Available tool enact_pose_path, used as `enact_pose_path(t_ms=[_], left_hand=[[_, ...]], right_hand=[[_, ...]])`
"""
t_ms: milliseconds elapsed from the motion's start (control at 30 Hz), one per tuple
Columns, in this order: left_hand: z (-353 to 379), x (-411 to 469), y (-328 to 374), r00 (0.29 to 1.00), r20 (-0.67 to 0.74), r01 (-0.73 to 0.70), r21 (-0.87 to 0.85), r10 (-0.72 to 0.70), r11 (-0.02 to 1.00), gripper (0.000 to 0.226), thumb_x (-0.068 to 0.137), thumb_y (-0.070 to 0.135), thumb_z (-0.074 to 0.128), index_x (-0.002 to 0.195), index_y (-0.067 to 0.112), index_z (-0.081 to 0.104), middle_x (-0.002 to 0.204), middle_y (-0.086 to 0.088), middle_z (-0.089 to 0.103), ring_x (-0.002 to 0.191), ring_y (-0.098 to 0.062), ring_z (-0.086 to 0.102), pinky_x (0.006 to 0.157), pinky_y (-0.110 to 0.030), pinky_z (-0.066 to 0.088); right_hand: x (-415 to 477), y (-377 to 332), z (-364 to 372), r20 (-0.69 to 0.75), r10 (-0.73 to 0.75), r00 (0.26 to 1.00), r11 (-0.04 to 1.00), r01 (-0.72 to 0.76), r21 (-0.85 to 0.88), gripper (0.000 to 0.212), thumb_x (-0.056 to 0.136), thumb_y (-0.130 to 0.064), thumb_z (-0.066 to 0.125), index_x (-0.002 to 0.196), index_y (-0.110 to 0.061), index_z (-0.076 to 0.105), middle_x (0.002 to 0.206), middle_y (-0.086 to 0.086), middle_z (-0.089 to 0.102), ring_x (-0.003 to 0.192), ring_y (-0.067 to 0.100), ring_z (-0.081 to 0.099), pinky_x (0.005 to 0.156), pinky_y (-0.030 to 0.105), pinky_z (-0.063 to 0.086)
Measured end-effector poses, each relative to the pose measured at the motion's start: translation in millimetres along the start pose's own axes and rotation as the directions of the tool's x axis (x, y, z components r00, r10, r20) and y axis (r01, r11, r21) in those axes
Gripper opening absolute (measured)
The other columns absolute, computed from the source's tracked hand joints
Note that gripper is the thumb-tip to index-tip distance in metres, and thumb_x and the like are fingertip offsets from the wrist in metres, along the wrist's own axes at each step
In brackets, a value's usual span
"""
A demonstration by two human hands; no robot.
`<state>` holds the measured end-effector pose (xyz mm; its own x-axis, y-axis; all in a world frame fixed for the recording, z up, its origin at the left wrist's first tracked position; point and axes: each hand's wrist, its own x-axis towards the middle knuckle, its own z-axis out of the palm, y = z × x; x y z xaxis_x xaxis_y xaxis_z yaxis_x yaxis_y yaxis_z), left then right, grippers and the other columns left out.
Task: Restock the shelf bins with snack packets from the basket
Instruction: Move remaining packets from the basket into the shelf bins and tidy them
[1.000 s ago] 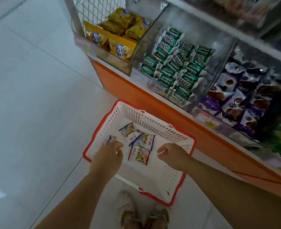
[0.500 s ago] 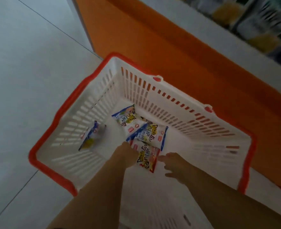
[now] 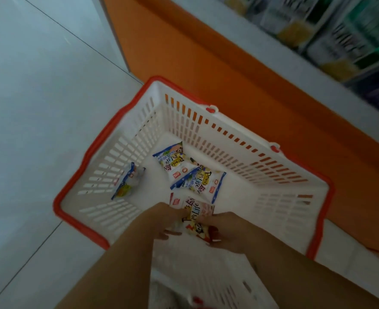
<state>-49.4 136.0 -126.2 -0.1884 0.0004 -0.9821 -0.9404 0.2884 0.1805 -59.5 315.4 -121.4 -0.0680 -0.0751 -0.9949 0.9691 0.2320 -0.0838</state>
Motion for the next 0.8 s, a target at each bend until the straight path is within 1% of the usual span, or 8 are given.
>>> enact_pose_path(t_ms=[200, 300, 367, 500, 567, 633, 700, 800], left_hand=[[-32.8, -126.4, 34.7, 0.980, -0.055, -0.198, -0.085, 0.194, 0.977, 0.030, 0.081, 0.032, 0.078, 0.102, 0.020, 0.061, 0.099, 0.000, 0.069, 0.088, -0.016, 0.065, 0.081, -0.034, 0.055], [-50.5, -203.0, 63.1, 0.950, -0.066, -0.296, 0.119, 0.305, 0.948, 0.030, 0.080, 0.033, 0.077, 0.099, 0.030, 0.054, 0.099, 0.009, 0.066, 0.089, -0.012, 0.063, 0.075, -0.031, 0.055], [-59.8, -263.5, 89.3, 0.920, -0.023, -0.370, 0.288, 0.392, 0.884, 0.027, 0.082, 0.030, 0.075, 0.095, 0.032, 0.052, 0.095, 0.015, 0.063, 0.084, -0.006, 0.059, 0.071, -0.024, 0.052], [-70.8, -383.9, 146.7, 0.853, 0.108, -0.478, 0.556, 0.511, 0.680, 0.041, 0.081, 0.036, 0.077, 0.112, 0.033, 0.051, 0.102, 0.015, 0.058, 0.090, -0.006, 0.057, 0.069, -0.014, 0.044], [-75.4, -436.0, 177.2, 0.811, 0.151, -0.501, 0.676, 0.565, 0.540, 0.050, 0.080, 0.042, 0.076, 0.123, 0.031, 0.052, 0.114, 0.009, 0.060, 0.098, -0.010, 0.058, 0.081, -0.021, 0.049], [-80.3, -480.5, 208.1, 0.780, 0.159, -0.501, 0.738, 0.605, 0.452, 0.057, 0.081, 0.045, 0.074, 0.130, 0.030, 0.049, 0.122, 0.004, 0.057, 0.100, -0.014, 0.061, 0.083, -0.029, 0.052], [-85.0, -515.8, 231.1, 0.728, 0.118, -0.555, 0.680, 0.675, 0.480, 0.061, 0.079, 0.044, 0.076, 0.132, 0.030, 0.048, 0.122, 0.005, 0.055, 0.092, -0.015, 0.066, 0.071, -0.026, 0.058], [-82.8, -559.5, 252.9, 0.604, 0.002, -0.725, 0.417, 0.797, 0.549, 0.059, 0.076, 0.040, 0.080, 0.126, 0.032, 0.051, 0.117, 0.011, 0.057, 0.083, -0.013, 0.068, 0.063, -0.025, 0.059]], right_hand=[[-125.5, -35.9, 5.7, 0.094, -0.164, 0.982, 0.985, 0.169, -0.044, 0.051, 0.079, -0.014, 0.080, 0.123, -0.006, 0.057, 0.111, 0.013, 0.072, 0.103, 0.031, 0.069, 0.099, 0.048, 0.051], [-203.4, -63.3, 10.8, 0.028, -0.322, 0.946, 0.914, 0.319, -0.252, 0.095, 0.068, -0.019, 0.089, 0.144, -0.022, 0.031, 0.138, 0.007, 0.053, 0.116, 0.028, 0.059, 0.090, 0.039, 0.050], [-258.2, -81.7, 11.4, 0.012, -0.491, 0.871, 0.784, 0.447, -0.430, 0.106, 0.067, -0.028, 0.089, 0.150, -0.026, 0.023, 0.151, 0.001, 0.036, 0.131, 0.022, 0.044, 0.088, 0.030, 0.046], [-370.5, -111.9, 14.0, 0.236, -0.621, 0.747, 0.568, 0.637, -0.521, 0.078, 0.075, -0.034, 0.083, 0.141, -0.029, 0.043, 0.141, -0.011, 0.050, 0.124, 0.005, 0.050, 0.098, 0.030, 0.050], [-425.1, -125.7, 16.4, 0.331, -0.642, 0.691, 0.522, 0.710, -0.472, 0.048, 0.085, -0.024, 0.076, 0.123, -0.042, 0.052, 0.120, -0.025, 0.060, 0.105, -0.013, 0.058, 0.086, 0.015, 0.052], [-471.2, -141.1, 9.1, 0.286, -0.706, 0.648, 0.469, 0.730, -0.498, 0.039, 0.087, -0.027, 0.073, 0.111, -0.050, 0.052, 0.112, -0.029, 0.059, 0.096, -0.018, 0.058, 0.083, 0.012, 0.052], [-506.4, -154.9, -1.1, 0.208, -0.780, 0.591, 0.437, 0.751, -0.495, 0.031, 0.087, -0.029, 0.073, 0.106, -0.046, 0.057, 0.114, -0.024, 0.064, 0.098, -0.009, 0.061, 0.089, 0.022, 0.054], [-563.1, -167.8, -15.5, 0.098, -0.868, 0.488, 0.388, 0.786, -0.481, 0.028, 0.087, -0.033, 0.071, 0.111, -0.040, 0.058, 0.108, -0.020, 0.066, 0.090, -0.008, 0.063, 0.075, 0.015, 0.054]])
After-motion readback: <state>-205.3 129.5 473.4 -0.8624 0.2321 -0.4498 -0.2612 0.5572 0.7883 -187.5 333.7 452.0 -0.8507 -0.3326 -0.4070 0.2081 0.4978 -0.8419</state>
